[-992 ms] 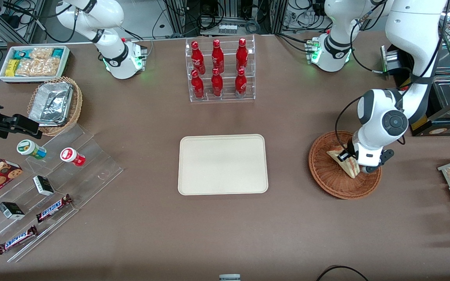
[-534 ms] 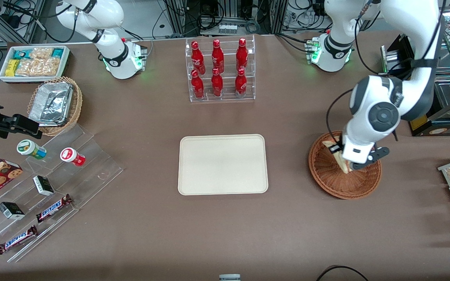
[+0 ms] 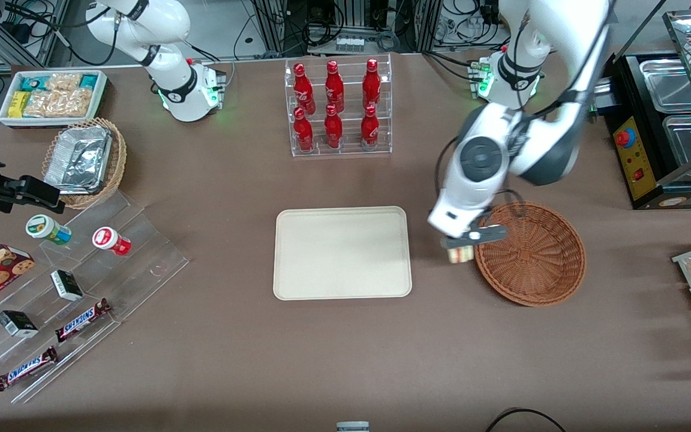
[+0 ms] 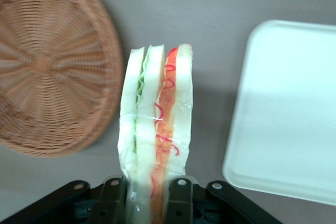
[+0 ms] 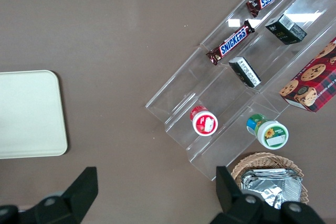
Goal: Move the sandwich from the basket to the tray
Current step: 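Carry the sandwich over the cream tray and lower it onto the tray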
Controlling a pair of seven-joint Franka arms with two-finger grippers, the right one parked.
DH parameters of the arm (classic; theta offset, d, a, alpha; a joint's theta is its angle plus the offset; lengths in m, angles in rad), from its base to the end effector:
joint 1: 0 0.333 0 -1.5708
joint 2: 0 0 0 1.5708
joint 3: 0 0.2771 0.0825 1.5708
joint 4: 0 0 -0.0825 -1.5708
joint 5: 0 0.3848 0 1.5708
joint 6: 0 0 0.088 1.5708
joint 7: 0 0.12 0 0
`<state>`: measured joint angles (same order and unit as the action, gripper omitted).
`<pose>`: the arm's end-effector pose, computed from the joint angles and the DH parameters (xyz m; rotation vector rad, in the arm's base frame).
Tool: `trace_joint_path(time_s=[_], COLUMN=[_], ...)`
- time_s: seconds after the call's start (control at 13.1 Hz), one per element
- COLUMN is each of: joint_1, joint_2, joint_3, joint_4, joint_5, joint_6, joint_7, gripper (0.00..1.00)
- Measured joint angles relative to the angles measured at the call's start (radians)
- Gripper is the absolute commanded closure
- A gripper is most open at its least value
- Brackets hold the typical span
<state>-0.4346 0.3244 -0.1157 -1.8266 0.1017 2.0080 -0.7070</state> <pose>0.5197 -0.3076 0.2974 -3.0102 -0.1665 0.1251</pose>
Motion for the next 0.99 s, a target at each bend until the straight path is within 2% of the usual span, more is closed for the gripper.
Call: trace_joint_path(time_s=[0.23, 0.53, 0.99], joint_1=[-0.077, -0.13, -0.163], joint_2=[0.122, 0.26, 0.355], joint_3=[-0.001, -0.001, -0.012], joint_4=[0.106, 0.212, 0.272], joint_5=[0.0, -0.014, -0.028], joint_6=[0.045, 0.099, 0.177], joint_7=[-0.013, -0.014, -0.014], gripper=[1.0, 1.0, 1.0])
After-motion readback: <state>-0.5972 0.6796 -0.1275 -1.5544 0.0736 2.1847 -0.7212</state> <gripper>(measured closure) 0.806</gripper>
